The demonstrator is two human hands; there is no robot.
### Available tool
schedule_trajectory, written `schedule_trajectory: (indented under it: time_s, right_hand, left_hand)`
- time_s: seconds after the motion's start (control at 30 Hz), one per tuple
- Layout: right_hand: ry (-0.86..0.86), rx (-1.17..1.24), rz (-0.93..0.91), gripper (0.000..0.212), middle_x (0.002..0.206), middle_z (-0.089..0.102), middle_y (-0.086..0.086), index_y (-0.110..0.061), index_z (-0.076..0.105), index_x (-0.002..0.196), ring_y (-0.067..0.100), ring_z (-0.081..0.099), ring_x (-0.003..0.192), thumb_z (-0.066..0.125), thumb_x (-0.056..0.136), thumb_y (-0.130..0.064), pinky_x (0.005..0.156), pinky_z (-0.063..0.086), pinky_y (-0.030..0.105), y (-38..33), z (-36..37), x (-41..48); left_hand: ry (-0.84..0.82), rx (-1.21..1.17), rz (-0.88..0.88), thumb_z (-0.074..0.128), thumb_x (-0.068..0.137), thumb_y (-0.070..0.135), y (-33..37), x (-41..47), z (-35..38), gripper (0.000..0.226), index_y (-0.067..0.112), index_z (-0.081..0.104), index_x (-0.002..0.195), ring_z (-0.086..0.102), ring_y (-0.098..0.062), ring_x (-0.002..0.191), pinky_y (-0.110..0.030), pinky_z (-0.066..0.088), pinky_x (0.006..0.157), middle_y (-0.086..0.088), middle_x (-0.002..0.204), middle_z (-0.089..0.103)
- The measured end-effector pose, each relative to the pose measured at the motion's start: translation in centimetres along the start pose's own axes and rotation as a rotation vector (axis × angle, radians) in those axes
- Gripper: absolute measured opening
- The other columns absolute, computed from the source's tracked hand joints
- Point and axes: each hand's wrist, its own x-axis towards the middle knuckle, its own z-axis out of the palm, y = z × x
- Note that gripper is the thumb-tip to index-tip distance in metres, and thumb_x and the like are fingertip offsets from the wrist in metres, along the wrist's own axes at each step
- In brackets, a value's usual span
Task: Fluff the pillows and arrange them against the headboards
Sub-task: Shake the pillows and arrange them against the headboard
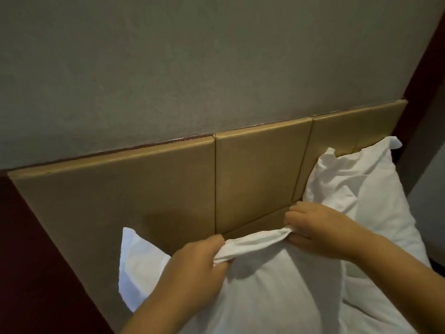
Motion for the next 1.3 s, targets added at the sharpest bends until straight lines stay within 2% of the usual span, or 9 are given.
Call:
schedule_trajectory:
  time_s: [0.23,0.37,0.47,0.57,0.73,0.9,1.0,1.1,1.3]
  right_hand:
    - [-0.021,-0.09,-0.001,0.016,0.1,0.054,-0.011,-0.03,0.055,0.109,0.005,0.045,0.082,0.05,0.096,-0.037,0.067,0.035,0.008,0.5,-1.4,5.4]
    - [0.049,0.037,0.142,0.016,0.082,0.05,-0.008,-0.028,0.043,0.085,0.014,0.049,0.074,0.054,0.095,-0.023,0.059,0.043,0.018,1.2,0.7,8.6]
    - [0.068,0.042,0.183,0.024,0.069,0.042,-0.009,-0.026,0.033,0.082,0.013,0.043,0.063,0.053,0.094,-0.019,0.049,0.03,0.019,1.2,1.9,10.0]
    - [0.07,0.047,0.231,0.013,0.083,0.06,0.002,-0.022,0.041,0.094,0.02,0.055,0.07,0.054,0.094,-0.019,0.056,0.047,0.026,1.2,2.4,11.2]
    - [0.047,0.003,0.314,0.016,0.092,0.062,0.007,-0.012,0.068,0.094,0.026,0.059,0.085,0.057,0.091,-0.024,0.073,0.049,0.033,2.1,0.9,12.4]
    - [0.292,0.012,0.418,0.009,0.089,0.056,0.007,-0.008,0.062,0.093,0.02,0.046,0.082,0.06,0.092,-0.017,0.069,0.036,0.026,1.3,0.1,11.7]
    - [0.315,0.018,0.415,0.014,0.102,0.062,0.01,-0.009,0.062,0.102,0.021,0.05,0.088,0.064,0.089,-0.015,0.074,0.042,0.026,0.5,0.2,10.9]
    - [0.332,0.032,0.429,0.02,0.111,0.062,0.009,-0.011,0.061,0.11,0.021,0.054,0.095,0.062,0.091,-0.019,0.084,0.048,0.029,-1.0,0.1,10.0]
    - [0.335,0.061,0.314,0.02,0.111,0.062,0.001,-0.016,0.061,0.109,0.017,0.055,0.097,0.051,0.096,-0.028,0.085,0.048,0.025,-6.6,-1.6,7.5]
  left_hand:
    - [0.215,0.259,0.1,0.059,0.089,0.029,-2.8,3.0,-5.4,0.031,0.025,0.038,0.068,0.051,-0.013,0.061,-0.031,0.039,0.055,0.006,0.063,0.051]
    - [0.393,0.339,0.084,0.061,0.089,0.022,-4.1,4.7,-7.8,0.029,0.023,0.038,0.071,0.047,-0.012,0.059,-0.034,0.042,0.053,0.005,0.063,0.048]
    - [0.451,0.387,0.109,0.062,0.088,0.033,-4.6,4.5,-8.5,0.031,0.026,0.035,0.073,0.045,-0.01,0.057,-0.03,0.036,0.049,0.006,0.064,0.046]
    - [0.369,0.621,0.151,0.067,0.077,0.052,-5.8,3.5,-7.4,0.029,0.032,0.047,0.084,0.052,-0.011,0.06,-0.025,0.036,0.048,0.011,0.069,0.055]
    - [0.249,0.879,0.105,0.086,0.038,0.004,-8.3,3.2,-7.2,0.049,0.022,0.042,0.051,0.034,-0.016,0.035,-0.023,0.016,0.044,0.006,0.043,0.041]
    - [0.401,0.753,0.071,0.073,0.077,0.025,-7.7,2.2,-7.9,0.021,0.025,0.052,0.074,0.05,-0.014,0.043,-0.017,0.02,0.037,0.007,0.062,0.052]
    - [0.15,0.837,-0.042,0.052,0.091,0.044,-7.2,1.3,-7.3,0.02,0.028,0.045,0.1,0.06,-0.015,0.07,-0.025,0.039,0.049,0.008,0.083,0.053]
    - [-0.036,0.866,-0.135,0.048,0.094,0.026,-7.7,2.3,-7.2,0.016,0.024,0.045,0.078,0.055,-0.017,0.071,-0.028,0.042,0.059,0.008,0.068,0.044]
    - [0.198,0.769,-0.146,0.044,0.095,0.021,-7.6,0.9,-7.7,0.014,0.022,0.043,0.081,0.054,-0.018,0.067,-0.028,0.038,0.055,0.006,0.067,0.042]
